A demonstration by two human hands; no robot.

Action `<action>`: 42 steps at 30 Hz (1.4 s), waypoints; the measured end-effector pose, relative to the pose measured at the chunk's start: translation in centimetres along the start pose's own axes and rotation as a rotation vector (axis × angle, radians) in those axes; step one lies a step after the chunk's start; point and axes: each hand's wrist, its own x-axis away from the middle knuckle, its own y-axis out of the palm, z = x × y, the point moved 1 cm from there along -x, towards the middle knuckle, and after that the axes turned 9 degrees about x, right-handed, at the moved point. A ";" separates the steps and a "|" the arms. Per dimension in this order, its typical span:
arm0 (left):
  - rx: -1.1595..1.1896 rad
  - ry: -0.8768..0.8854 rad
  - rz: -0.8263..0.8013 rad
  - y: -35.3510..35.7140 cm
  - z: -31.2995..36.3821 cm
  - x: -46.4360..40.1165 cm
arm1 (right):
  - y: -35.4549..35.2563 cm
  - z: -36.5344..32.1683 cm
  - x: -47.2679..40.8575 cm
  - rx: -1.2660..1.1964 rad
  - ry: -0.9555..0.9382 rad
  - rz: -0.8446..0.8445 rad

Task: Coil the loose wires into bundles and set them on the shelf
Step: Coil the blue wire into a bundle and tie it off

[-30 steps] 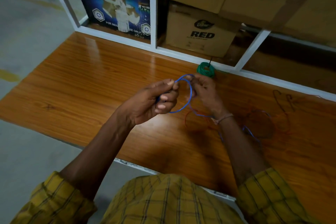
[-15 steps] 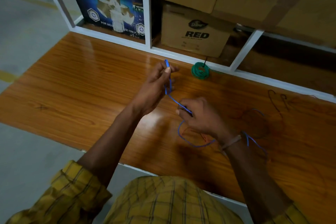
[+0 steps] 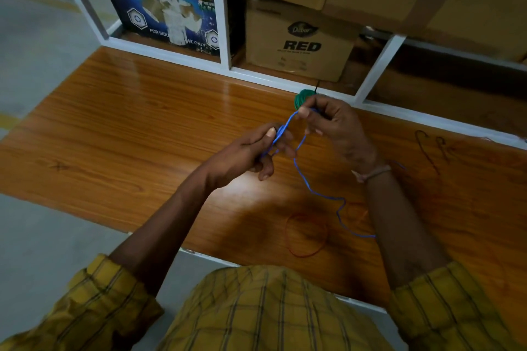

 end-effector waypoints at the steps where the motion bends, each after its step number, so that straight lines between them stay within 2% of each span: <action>1: 0.081 0.002 -0.029 0.1 -0.1 0.1 | 0.2 0.4 -0.3 -0.020 0.015 0.033; 4: 0.300 0.023 -0.091 0.4 0.1 0.3 | 1.2 2.0 -0.4 -0.136 0.138 0.135; 6: 0.470 0.043 -0.101 0.8 0.5 0.4 | 2.2 3.1 0.1 -0.199 0.226 0.138; 8: 0.627 0.080 -0.111 1.2 1.1 0.3 | 3.6 3.3 1.0 -0.217 0.279 0.075; 11: 0.705 0.140 -0.076 1.3 1.1 -0.7 | 5.4 2.4 2.4 -0.225 0.369 -0.061; 14: 0.815 0.151 0.029 0.9 1.0 -1.9 | 6.2 2.1 3.3 -0.093 0.438 -0.218; 16: 0.774 0.137 0.178 0.4 1.0 -2.8 | 6.2 1.9 3.8 -0.006 0.447 -0.369; 18: 0.620 0.132 0.297 -0.2 0.9 -3.5 | 5.8 1.5 4.3 0.168 0.382 -0.529; 21: 0.381 0.126 0.385 -1.0 0.3 -4.2 | 4.8 0.8 4.8 0.418 0.249 -0.621; 23: 0.143 0.170 0.397 -1.7 -0.8 -4.5 | 3.8 0.5 4.6 0.488 0.132 -0.576; 26: -0.422 0.253 0.259 -2.5 -2.4 -4.4 | 1.8 -0.3 3.7 0.431 0.045 -0.462; 28: -0.539 0.195 0.173 -2.1 -3.0 -3.9 | 0.3 -0.9 3.0 0.302 0.035 -0.372; 30: -0.435 0.122 0.138 -1.0 -3.0 -2.7 | -0.8 -1.0 2.2 0.171 0.034 -0.278; 34: -0.022 0.010 0.108 0.9 -2.6 -1.0 | -1.4 0.3 0.8 0.094 0.030 -0.136; 39: 0.268 0.023 0.003 1.1 -1.4 -0.3 | 0.0 2.7 -0.2 -0.054 0.119 0.139; 42: 0.450 0.038 -0.022 0.9 -0.5 -0.3 | 1.3 3.8 0.1 -0.211 0.237 0.174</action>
